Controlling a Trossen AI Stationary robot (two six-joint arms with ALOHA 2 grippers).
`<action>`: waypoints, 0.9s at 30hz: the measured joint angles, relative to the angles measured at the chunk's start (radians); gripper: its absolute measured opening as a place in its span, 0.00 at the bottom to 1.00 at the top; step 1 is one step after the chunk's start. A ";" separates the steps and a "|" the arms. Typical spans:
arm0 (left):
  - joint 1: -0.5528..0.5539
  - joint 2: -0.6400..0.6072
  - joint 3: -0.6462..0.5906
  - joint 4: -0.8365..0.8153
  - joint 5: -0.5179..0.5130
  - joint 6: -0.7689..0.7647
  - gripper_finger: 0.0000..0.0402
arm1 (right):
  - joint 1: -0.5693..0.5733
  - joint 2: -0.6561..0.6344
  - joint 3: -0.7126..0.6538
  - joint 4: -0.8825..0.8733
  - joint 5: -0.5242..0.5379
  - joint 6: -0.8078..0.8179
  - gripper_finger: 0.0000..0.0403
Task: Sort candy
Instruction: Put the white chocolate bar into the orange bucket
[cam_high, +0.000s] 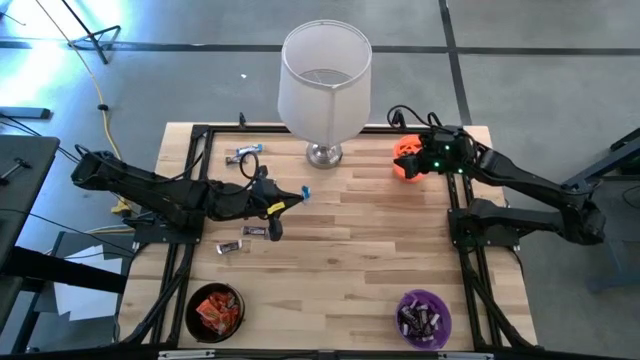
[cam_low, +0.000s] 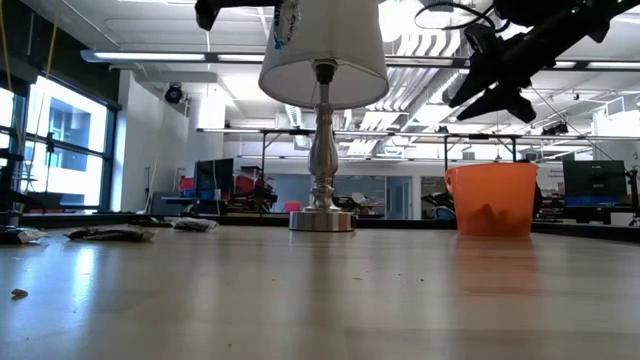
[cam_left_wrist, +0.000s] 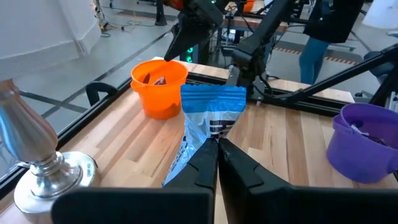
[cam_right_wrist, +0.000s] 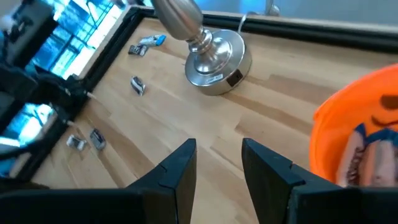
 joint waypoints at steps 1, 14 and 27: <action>0.000 0.000 0.000 0.000 0.000 0.000 0.00 | 0.000 0.006 0.000 0.006 0.000 0.028 0.31; -0.008 0.009 0.000 0.043 -0.002 -0.002 0.00 | 0.274 0.030 0.000 0.376 -0.102 0.002 0.31; -0.066 0.103 0.001 0.222 0.000 0.006 0.00 | 0.694 0.196 0.000 0.760 0.097 -0.055 0.31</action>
